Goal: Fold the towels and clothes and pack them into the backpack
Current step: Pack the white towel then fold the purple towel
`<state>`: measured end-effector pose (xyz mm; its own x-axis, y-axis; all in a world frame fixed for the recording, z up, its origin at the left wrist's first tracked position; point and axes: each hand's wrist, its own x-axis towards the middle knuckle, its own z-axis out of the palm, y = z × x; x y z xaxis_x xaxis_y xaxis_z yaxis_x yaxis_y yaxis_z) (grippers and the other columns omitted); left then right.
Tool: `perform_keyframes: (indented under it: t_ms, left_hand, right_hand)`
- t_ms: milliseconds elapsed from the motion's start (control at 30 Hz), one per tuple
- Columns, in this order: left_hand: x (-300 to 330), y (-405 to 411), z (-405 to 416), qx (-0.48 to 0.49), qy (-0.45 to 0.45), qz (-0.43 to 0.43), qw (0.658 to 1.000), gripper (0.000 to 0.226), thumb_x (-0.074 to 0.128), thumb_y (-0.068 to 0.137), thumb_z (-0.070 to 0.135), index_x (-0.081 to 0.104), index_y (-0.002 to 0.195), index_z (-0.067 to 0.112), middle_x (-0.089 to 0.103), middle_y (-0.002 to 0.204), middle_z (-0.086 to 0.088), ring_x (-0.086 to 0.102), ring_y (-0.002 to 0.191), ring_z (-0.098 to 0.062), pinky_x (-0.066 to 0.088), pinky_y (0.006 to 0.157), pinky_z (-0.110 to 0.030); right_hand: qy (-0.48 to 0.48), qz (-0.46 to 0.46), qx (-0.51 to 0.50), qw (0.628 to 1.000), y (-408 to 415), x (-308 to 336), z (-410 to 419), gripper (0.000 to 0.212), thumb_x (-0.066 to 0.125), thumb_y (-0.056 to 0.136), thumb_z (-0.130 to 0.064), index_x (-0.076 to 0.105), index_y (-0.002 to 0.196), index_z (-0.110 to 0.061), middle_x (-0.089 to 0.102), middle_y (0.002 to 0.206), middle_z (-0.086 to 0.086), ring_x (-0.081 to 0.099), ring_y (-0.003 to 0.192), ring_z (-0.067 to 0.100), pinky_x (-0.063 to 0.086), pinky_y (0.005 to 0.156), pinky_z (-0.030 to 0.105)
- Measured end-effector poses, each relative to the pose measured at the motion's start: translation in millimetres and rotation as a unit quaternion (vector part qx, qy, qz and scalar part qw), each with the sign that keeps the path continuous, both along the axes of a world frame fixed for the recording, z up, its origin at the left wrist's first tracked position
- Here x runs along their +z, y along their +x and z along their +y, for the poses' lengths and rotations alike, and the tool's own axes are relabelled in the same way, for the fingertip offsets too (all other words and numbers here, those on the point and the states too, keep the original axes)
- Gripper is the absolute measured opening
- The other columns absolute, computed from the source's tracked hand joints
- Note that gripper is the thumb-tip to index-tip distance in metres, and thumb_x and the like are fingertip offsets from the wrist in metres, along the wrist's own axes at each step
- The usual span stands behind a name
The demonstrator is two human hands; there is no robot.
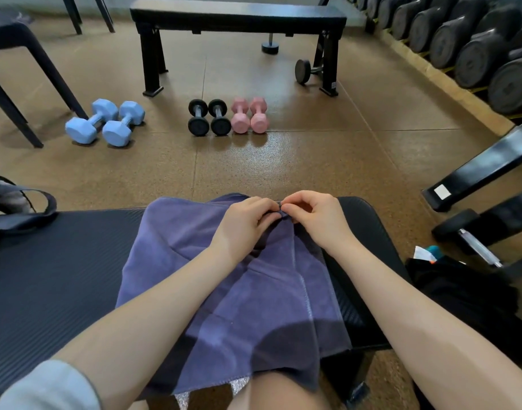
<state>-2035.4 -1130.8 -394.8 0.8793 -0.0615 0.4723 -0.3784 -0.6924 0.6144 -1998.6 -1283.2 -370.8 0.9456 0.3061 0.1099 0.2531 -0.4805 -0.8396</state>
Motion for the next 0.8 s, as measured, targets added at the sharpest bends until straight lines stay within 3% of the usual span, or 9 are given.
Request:
perform_keyframes:
  t_ms: [133, 233, 300, 433, 600, 800]
  left_hand:
    - [1.7, 3.0, -0.1, 0.005, -0.008, -0.01, 1.0, 0.022, 0.06, 0.081, 0.024, 0.069, 0.082, 0.004, 0.069, 0.075, -0.008, 0.053, 0.076, -0.01, 0.037, 0.067, -0.014]
    - [-1.4, 1.9, 4.4, -0.019, -0.012, 0.027, 0.999, 0.022, 0.068, 0.076, 0.01, 0.064, 0.097, 0.004, 0.065, 0.084, -0.003, 0.048, 0.074, -0.005, 0.035, 0.069, -0.009]
    - [-3.9, -1.2, 7.2, -0.022, -0.01, 0.034, 0.999, 0.025, 0.065, 0.076, 0.004, 0.061, 0.1, 0.004, 0.063, 0.087, -0.005, 0.046, 0.073, -0.005, 0.035, 0.068, -0.011]
    - [-2.5, -0.9, 7.8, -0.004, -0.039, -0.021, 0.999, 0.018, 0.056, 0.084, 0.023, 0.067, 0.087, 0.009, 0.061, 0.083, -0.002, 0.052, 0.076, -0.005, 0.041, 0.07, -0.017]
    - [-2.7, 2.7, 4.2, 0.005, -0.052, -0.014, 0.999, 0.016, 0.064, 0.082, 0.024, 0.072, 0.081, 0.011, 0.063, 0.079, -0.002, 0.053, 0.071, -0.006, 0.042, 0.067, -0.019]
    - [-2.1, 6.1, 2.0, 0.037, -0.055, -0.001, 0.998, 0.02, 0.06, 0.08, 0.032, 0.07, 0.079, 0.015, 0.066, 0.076, 0.0, 0.052, 0.069, -0.008, 0.042, 0.063, -0.023]
  right_hand:
    - [0.02, -0.001, 0.032, 0.999, -9.7, -1.3, 0.2, 0.018, 0.068, 0.08, -0.004, 0.071, 0.094, -0.015, 0.069, 0.089, -0.003, 0.064, 0.082, 0.003, 0.047, 0.082, 0.012]
    - [0.027, 0.005, -0.005, 1.0, -8.7, -2.6, -2.1, 0.021, 0.067, 0.08, -0.001, 0.066, 0.082, -0.022, 0.066, 0.079, -0.011, 0.058, 0.068, -0.008, 0.043, 0.073, 0.006]
    - [0.078, 0.045, -0.026, 0.996, -9.0, -2.4, -1.7, 0.024, 0.066, 0.08, 0.0, 0.064, 0.077, -0.023, 0.066, 0.076, -0.011, 0.058, 0.067, -0.003, 0.045, 0.072, 0.01]
    - [0.188, 0.135, -0.016, 0.973, -13.9, 0.6, -0.3, 0.02, 0.062, 0.081, 0.008, 0.065, 0.085, -0.011, 0.067, 0.078, -0.002, 0.061, 0.068, -0.002, 0.048, 0.07, 0.01]
    - [0.197, 0.137, -0.008, 0.971, -14.1, 3.3, -4.5, 0.035, 0.063, 0.077, 0.013, 0.062, 0.106, -0.006, 0.065, 0.093, -0.003, 0.059, 0.08, 0.001, 0.049, 0.078, 0.011]
    - [0.176, 0.094, -0.024, 0.98, -17.0, 1.7, 4.8, 0.027, 0.065, 0.078, 0.009, 0.062, 0.085, -0.017, 0.063, 0.08, -0.003, 0.055, 0.074, 0.008, 0.047, 0.073, 0.012]
